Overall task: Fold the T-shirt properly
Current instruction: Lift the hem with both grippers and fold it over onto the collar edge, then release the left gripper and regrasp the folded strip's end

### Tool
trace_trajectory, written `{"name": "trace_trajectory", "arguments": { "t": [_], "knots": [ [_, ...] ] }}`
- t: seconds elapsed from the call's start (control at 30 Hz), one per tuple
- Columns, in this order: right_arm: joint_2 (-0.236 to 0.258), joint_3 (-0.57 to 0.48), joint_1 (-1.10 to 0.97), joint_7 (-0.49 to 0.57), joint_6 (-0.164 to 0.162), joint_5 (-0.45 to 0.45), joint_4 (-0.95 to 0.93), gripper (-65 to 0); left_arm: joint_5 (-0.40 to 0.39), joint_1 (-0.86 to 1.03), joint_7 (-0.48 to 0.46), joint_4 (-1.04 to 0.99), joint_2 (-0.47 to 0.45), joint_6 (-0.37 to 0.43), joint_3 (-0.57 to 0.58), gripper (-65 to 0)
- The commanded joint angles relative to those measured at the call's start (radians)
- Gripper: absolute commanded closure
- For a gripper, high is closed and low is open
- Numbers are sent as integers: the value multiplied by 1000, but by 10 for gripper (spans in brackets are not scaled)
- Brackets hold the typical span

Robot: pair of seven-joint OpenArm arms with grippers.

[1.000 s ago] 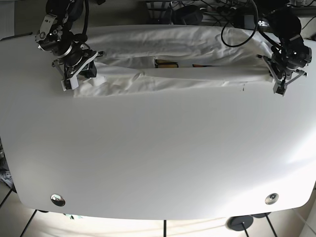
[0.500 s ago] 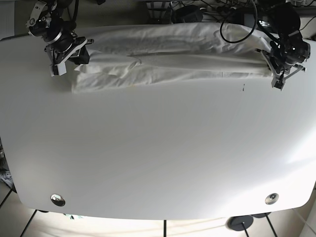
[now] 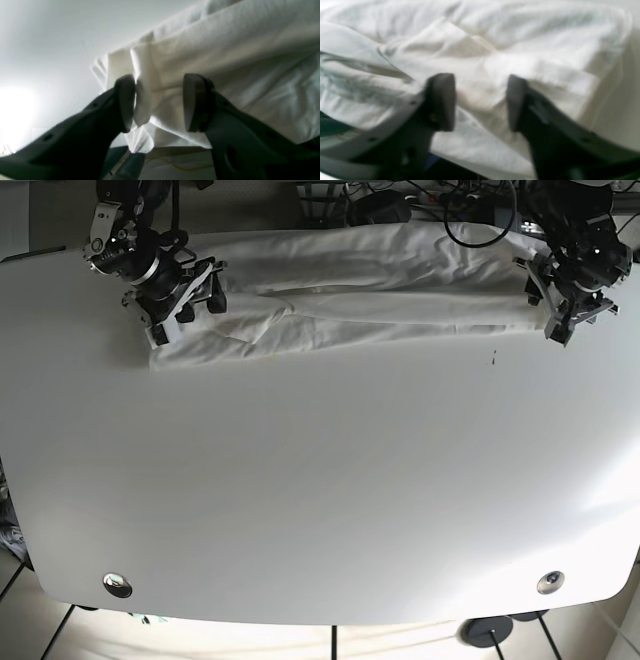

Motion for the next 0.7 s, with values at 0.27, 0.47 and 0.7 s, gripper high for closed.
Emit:
{"name": "trace_trajectory", "arguments": {
  "t": [0.27,0.47,0.7],
  "knots": [
    [-3,0,9,184,3,-92,-177,-117,71,-53,-12,-173,-17,2,1,-201],
    [34,56,92,242,6,-88,-318,-117,73,-238,-12,-311,-55,2,90,-201],
    [62,93,173,239,11,-82,-346,-117,65,-370,-8,-348,-55,2,114,-203]
  ]
}}
